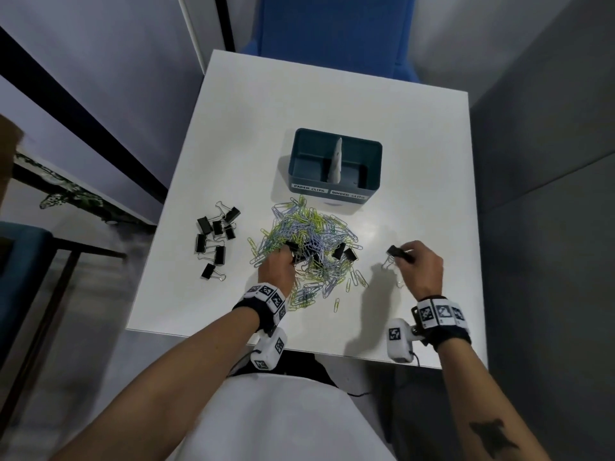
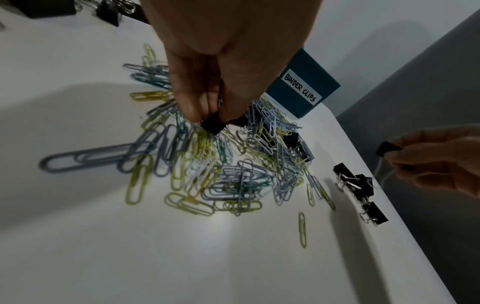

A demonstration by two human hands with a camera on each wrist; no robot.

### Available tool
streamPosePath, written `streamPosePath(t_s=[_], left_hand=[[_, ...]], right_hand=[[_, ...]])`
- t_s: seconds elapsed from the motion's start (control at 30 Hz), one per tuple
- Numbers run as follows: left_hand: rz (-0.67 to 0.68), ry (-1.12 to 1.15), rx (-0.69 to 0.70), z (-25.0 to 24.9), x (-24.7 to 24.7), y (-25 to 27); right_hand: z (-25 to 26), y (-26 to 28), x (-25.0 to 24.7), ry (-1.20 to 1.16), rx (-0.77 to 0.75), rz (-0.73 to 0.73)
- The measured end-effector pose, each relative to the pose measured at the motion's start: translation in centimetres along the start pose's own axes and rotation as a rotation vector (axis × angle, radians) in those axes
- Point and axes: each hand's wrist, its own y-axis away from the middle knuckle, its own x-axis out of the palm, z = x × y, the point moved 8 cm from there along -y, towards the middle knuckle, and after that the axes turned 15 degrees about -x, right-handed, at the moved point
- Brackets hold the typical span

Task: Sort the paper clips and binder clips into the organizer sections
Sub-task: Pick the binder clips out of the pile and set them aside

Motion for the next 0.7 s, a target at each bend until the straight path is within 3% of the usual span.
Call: streamPosePath(t_s=[0.17,0.37,0.5,0.6,0.7], left_hand=[[-0.052,0.080,-0.035,1.1,-1.0,-0.3],[-0.124,0.150,-0.069,1.7,-3.6,-0.5],[-0.202,0.216,-0.084,3.2,-7.3,-1.8],[-0.224,0.201,-0.110,5.4,-10.0,-3.8],[-0.267,0.023,-0.128,7.6,-12.2,-5.7]], right_hand=[[-4.5,-0.7,-0.1,0.060,0.124,0.102],[-4.5,-1.0,0.7,0.146,0.111,0.111],[-0.6,-1.2,1.5,0.254,-0.129,0.050],[3.2,-1.1,5.0,0.259,-0.372,0.246],[5.7,-0.9,7.4,0.313,-0.483,0.358]])
